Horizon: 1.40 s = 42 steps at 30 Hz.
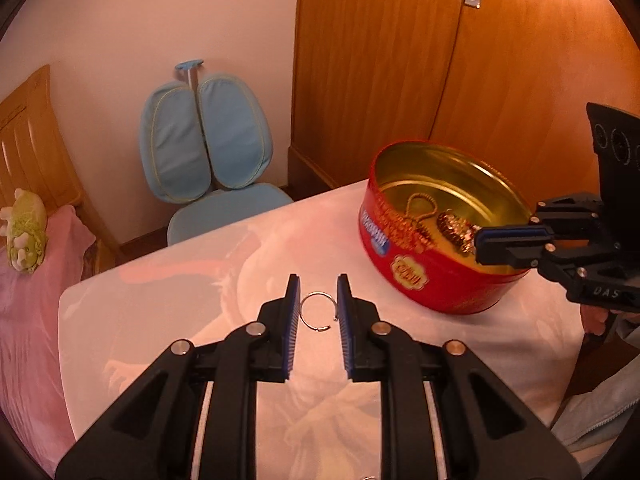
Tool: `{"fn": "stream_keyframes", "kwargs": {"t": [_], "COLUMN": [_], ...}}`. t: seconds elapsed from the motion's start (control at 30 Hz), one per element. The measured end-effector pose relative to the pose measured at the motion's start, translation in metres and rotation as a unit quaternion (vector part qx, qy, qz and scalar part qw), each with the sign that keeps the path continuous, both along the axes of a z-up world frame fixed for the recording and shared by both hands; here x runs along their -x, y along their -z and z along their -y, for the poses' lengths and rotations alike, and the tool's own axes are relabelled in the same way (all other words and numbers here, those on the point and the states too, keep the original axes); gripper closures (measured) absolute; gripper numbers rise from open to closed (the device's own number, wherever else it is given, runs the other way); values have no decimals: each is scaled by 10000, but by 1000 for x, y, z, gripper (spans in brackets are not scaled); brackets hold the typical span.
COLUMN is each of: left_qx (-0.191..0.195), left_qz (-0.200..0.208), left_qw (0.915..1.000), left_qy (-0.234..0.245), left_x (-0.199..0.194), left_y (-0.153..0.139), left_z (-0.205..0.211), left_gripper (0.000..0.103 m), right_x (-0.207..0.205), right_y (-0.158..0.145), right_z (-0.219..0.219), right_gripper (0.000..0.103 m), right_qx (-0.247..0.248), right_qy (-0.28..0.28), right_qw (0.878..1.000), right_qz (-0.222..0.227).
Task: Organize jewelry
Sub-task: 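Carry the gold charm and silver hoop over the red tin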
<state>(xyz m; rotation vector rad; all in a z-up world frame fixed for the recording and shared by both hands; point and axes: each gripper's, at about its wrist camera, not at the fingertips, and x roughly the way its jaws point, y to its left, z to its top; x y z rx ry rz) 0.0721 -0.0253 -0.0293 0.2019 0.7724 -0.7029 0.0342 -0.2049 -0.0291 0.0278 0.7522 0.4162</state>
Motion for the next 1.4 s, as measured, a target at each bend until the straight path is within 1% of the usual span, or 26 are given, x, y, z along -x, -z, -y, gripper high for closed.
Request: {"fn": "stream_keyframes", "kwargs": {"t": [0.13,0.27,0.4,0.57,0.67,0.77,0.83,0.9,0.97,1.07,1.17,1.3,1.4], "left_qx": [36,-4,7,28,82,-17,-60,-115,-256,-599,-827,-852,-916], "left_qz": [163,233,294,332,190,148,74,-90,-212,-338,-414,-549,-598], "left_qw": [9995,9979,9953,9907,9888,9867,9853,9838,9822,9779,9741,9732,9725], "left_qy": [275,596,927,1321,1477,1619,1703,1788,1850,1972,2061,2064,2058], "left_x": [8,13,14,12,4,-2,-4,-7,-10,-9,-7,-9,-12], "left_y": [-22,-38,-50,-62,-62,-56,-50,-41,-31,-13,1,11,16], "left_z": [28,60,90,130,152,173,184,195,205,219,224,222,222], "left_gripper": [84,84,84,84,84,84,84,84,84,84,84,84,84], "right_x": [10,18,21,20,14,4,-6,-14,-24,-34,-40,-41,-40], "right_y": [-12,-20,-23,-27,-27,-22,-15,-7,4,23,36,50,56], "right_z": [42,73,100,128,139,149,152,153,154,156,158,159,157], "right_gripper": [94,94,94,94,94,94,94,94,94,94,94,94,94], "right_qx": [-96,-129,-53,6,68,86,87,137,182,184,201,220,227], "right_qy": [567,1013,1436,1829,2015,2162,2200,2208,2205,2173,2156,2123,2113], "right_qw": [9983,9945,9895,9831,9795,9761,9745,9733,9712,9677,9649,9620,9609], "right_qz": [127,224,176,88,-21,-223,-439,-607,-885,-1262,-1484,-1703,-1778]}}
